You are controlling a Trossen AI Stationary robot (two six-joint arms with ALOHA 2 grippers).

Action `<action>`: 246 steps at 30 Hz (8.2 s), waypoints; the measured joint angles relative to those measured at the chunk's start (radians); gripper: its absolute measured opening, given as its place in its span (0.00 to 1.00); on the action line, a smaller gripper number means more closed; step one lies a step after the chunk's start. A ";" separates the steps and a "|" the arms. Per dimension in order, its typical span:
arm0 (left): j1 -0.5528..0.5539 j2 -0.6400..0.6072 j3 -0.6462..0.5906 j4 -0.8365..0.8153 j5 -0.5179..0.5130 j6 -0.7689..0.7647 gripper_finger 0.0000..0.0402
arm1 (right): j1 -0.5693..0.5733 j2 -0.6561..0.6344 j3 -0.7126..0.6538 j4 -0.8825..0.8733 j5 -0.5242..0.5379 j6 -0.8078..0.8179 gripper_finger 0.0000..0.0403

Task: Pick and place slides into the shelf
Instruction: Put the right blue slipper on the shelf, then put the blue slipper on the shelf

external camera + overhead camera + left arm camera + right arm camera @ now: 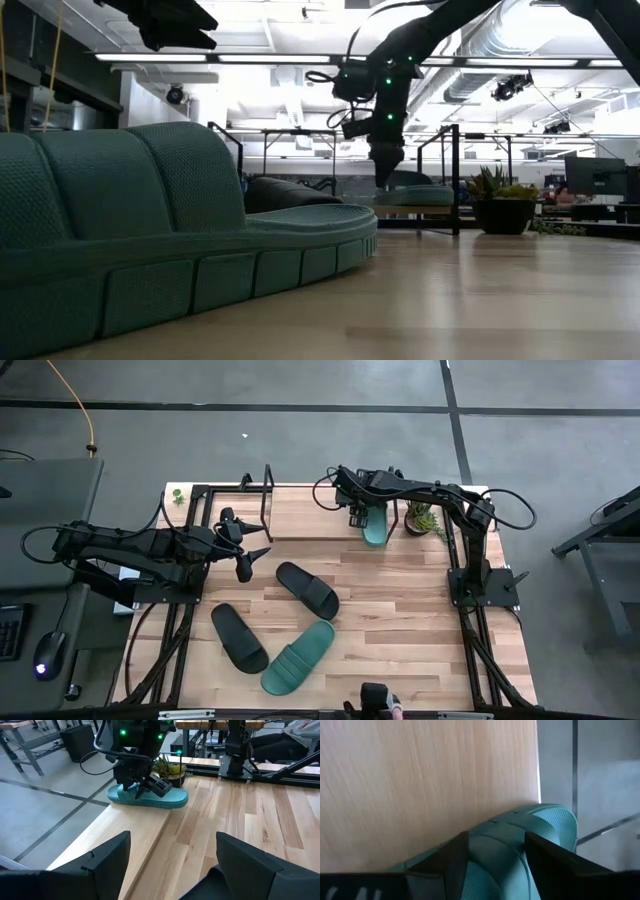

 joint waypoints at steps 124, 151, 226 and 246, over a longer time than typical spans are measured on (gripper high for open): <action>0.000 0.000 0.000 -0.005 0.000 0.026 0.68 | 0.860 0.204 -0.294 1.181 -0.673 0.938 0.46; 0.000 0.000 0.000 -0.005 0.000 0.026 0.68 | 0.838 0.216 -0.292 1.205 -0.710 0.846 0.02; 0.000 0.000 0.000 0.001 0.053 -0.101 0.68 | 0.564 -0.159 -0.292 1.140 0.220 0.518 0.00; 0.000 0.000 0.000 0.000 0.053 -0.101 0.68 | 0.470 0.049 -0.293 1.527 0.438 0.520 0.00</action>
